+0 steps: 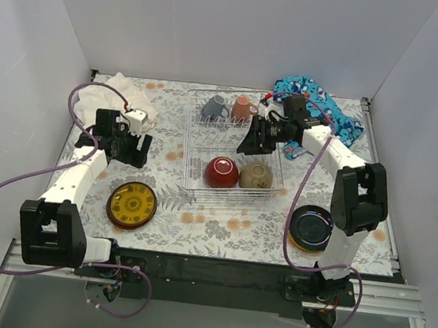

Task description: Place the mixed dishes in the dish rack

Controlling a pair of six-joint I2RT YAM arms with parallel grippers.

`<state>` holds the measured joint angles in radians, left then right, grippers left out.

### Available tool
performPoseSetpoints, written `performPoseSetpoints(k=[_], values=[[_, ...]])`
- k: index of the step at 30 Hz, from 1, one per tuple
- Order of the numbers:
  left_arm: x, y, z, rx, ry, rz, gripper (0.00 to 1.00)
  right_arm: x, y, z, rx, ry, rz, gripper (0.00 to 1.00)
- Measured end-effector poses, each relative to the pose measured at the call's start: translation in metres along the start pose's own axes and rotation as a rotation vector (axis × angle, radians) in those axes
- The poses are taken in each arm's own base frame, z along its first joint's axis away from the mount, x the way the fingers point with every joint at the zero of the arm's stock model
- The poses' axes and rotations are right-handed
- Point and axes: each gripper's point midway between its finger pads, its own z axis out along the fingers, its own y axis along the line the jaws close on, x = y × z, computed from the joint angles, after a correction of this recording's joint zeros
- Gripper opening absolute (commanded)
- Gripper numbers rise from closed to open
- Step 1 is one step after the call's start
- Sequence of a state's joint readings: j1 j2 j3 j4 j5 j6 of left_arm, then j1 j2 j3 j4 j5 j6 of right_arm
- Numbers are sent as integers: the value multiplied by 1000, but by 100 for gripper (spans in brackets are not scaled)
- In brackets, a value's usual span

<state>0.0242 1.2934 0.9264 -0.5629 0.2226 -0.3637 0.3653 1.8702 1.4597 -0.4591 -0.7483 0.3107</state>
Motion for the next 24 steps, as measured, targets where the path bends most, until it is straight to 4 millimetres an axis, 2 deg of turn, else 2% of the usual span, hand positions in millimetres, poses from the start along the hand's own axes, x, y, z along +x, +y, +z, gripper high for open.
performPoseSetpoints(k=[4,5,10,13,17,20,24], values=[[-2,-2,-1,5,-11,-7,74,1,0,2,24,7,-71,47],[-2,-2,-1,5,-14,-8,74,1,0,4,28,12,-93,39],[-4,-2,-3,3,-24,-9,74,-13,7,24,37,17,-210,24],[-5,-2,-3,3,-25,-14,74,-24,5,41,46,10,-266,19],[-4,-2,-6,-2,-22,-14,75,-31,-10,59,77,18,-287,16],[-2,0,-10,-17,-17,-13,78,-25,-22,69,105,43,-287,14],[2,3,-14,-41,-3,-3,80,-14,-22,77,109,75,-310,12]])
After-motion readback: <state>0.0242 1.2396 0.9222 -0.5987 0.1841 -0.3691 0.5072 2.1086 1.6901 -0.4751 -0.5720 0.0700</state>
